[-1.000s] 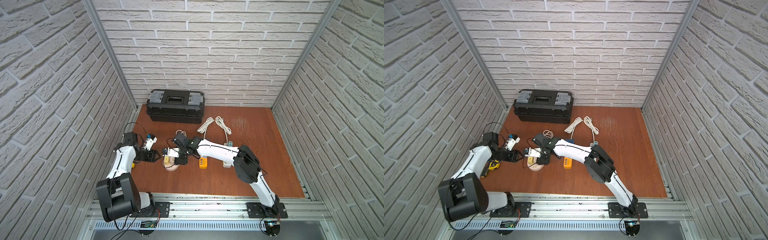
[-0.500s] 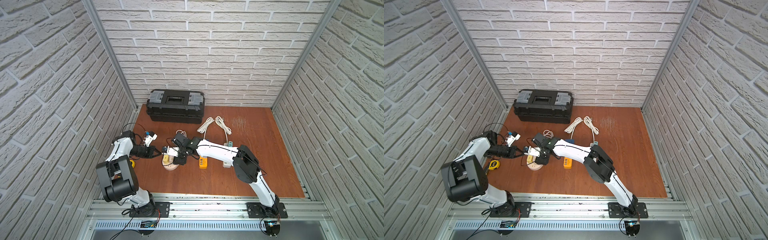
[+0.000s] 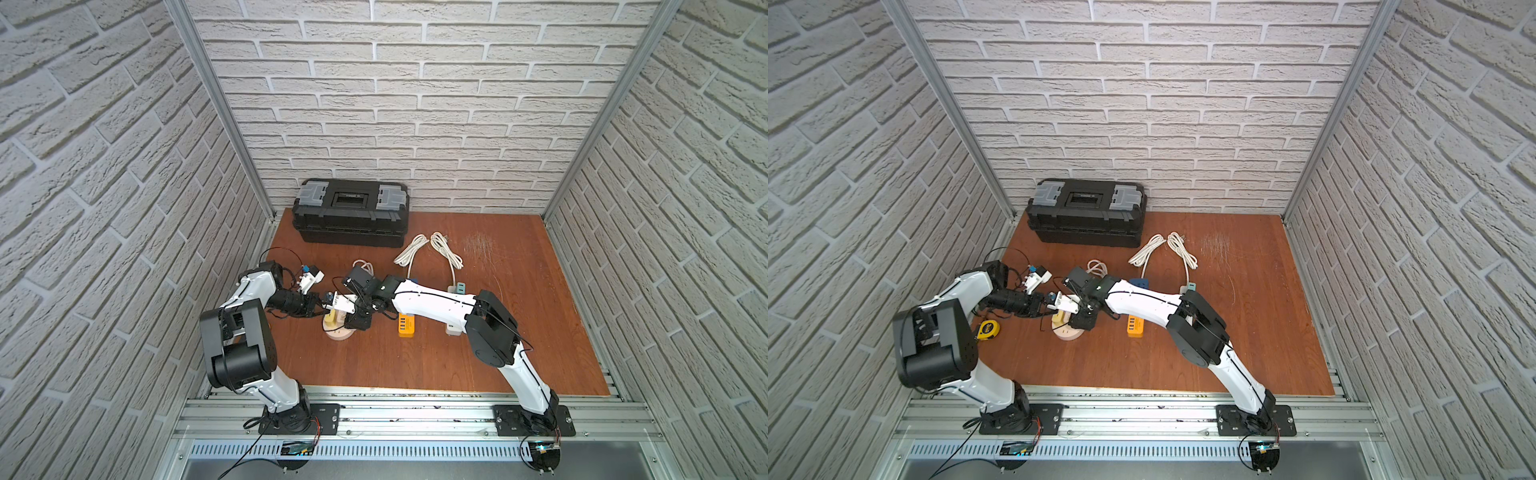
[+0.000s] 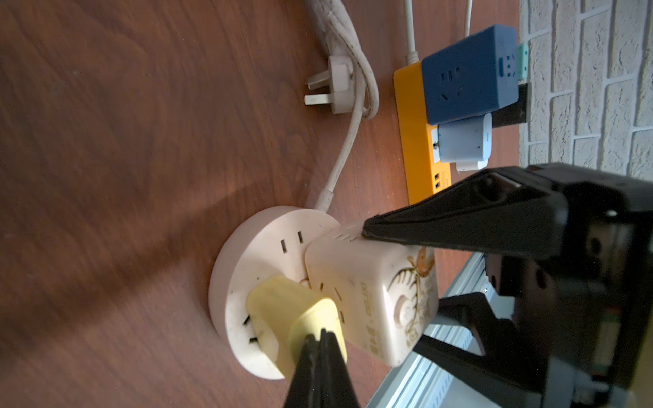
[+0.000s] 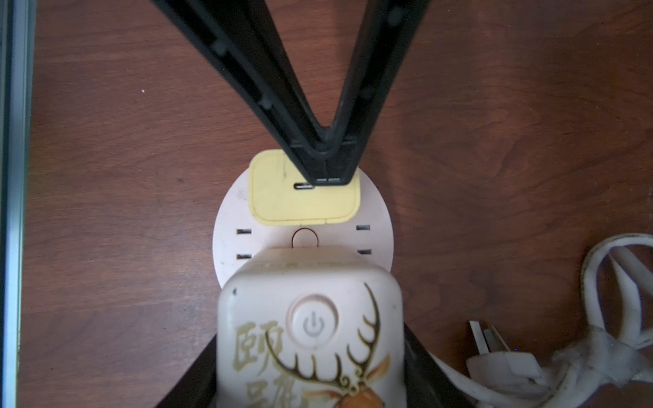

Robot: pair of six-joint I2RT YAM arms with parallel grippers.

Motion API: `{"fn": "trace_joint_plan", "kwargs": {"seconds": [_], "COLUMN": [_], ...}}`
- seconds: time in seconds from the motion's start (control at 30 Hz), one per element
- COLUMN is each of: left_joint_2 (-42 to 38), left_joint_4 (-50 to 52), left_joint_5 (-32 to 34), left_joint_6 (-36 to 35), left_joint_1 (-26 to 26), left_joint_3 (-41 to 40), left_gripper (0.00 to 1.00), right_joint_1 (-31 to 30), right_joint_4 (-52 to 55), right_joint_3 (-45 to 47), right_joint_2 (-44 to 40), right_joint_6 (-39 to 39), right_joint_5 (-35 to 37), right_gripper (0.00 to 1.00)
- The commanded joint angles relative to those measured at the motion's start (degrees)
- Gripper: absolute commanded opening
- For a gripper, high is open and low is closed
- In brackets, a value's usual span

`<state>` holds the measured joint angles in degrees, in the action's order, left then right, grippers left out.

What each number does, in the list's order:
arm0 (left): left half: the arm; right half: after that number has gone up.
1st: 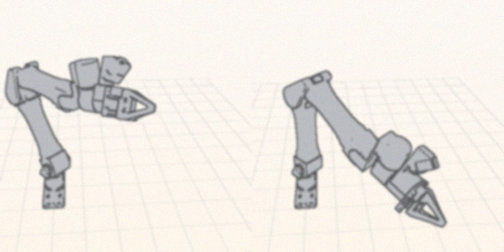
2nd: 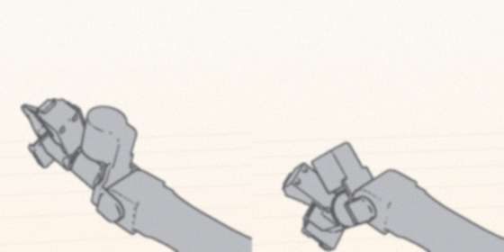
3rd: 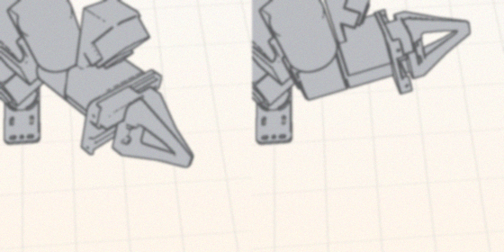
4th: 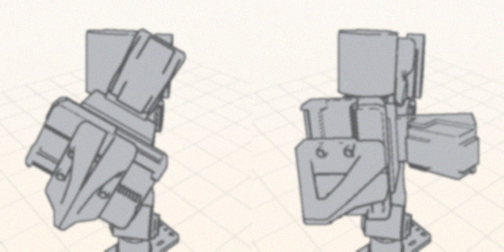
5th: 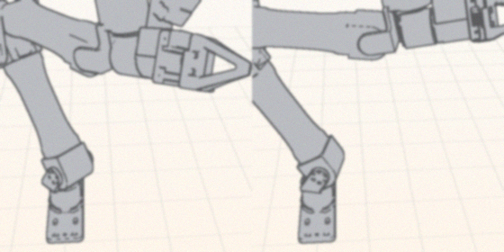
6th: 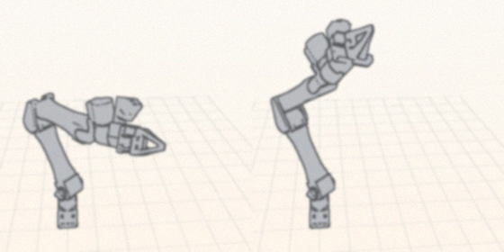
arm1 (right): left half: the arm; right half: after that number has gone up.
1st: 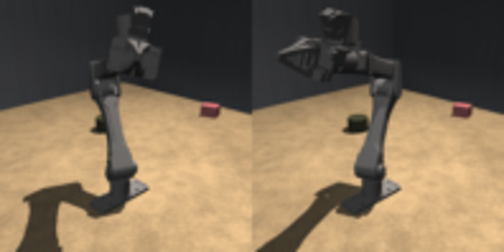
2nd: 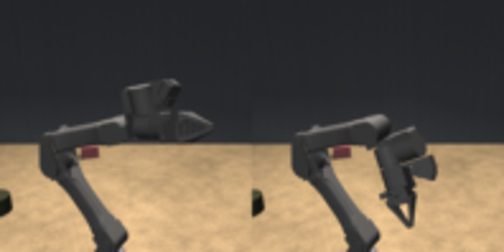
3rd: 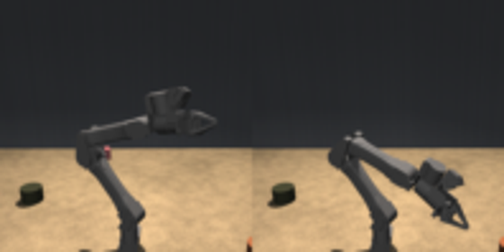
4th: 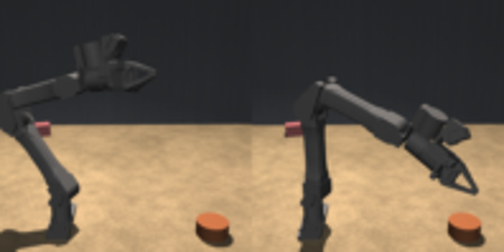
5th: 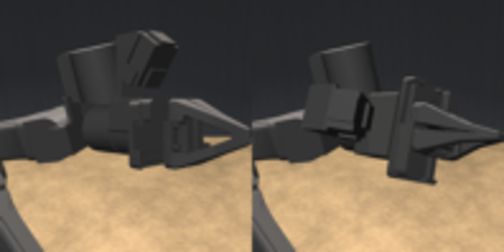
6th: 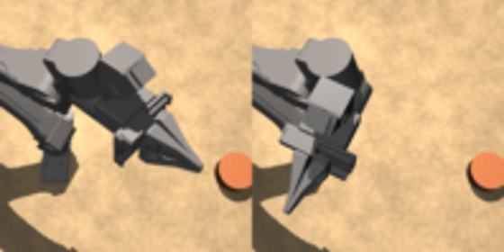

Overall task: Pull the plug off the socket
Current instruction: Remove the plug from the socket.

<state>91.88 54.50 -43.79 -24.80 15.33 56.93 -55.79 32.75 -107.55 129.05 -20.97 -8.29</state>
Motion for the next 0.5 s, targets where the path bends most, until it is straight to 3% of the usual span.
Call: {"fn": "trace_joint_plan", "kwargs": {"seconds": [0.0, 0.47], "left_joint_2": [-0.1, -0.2], "left_joint_4": [-1.2, 0.3], "left_joint_5": [1.1, 5.7], "left_joint_6": [0.6, -1.4], "left_joint_1": [-0.4, -1.3], "left_joint_3": [-1.0, -2.2], "left_gripper": [0.0, 0.0], "right_joint_1": [-1.3, -1.9], "right_joint_4": [-3.1, -4.6], "right_joint_3": [0.7, 0.6], "right_joint_2": [-0.6, -0.3], "right_joint_6": [0.7, 1.3], "right_joint_5": [0.0, 5.1], "right_gripper": [0.02, 0.02]}}
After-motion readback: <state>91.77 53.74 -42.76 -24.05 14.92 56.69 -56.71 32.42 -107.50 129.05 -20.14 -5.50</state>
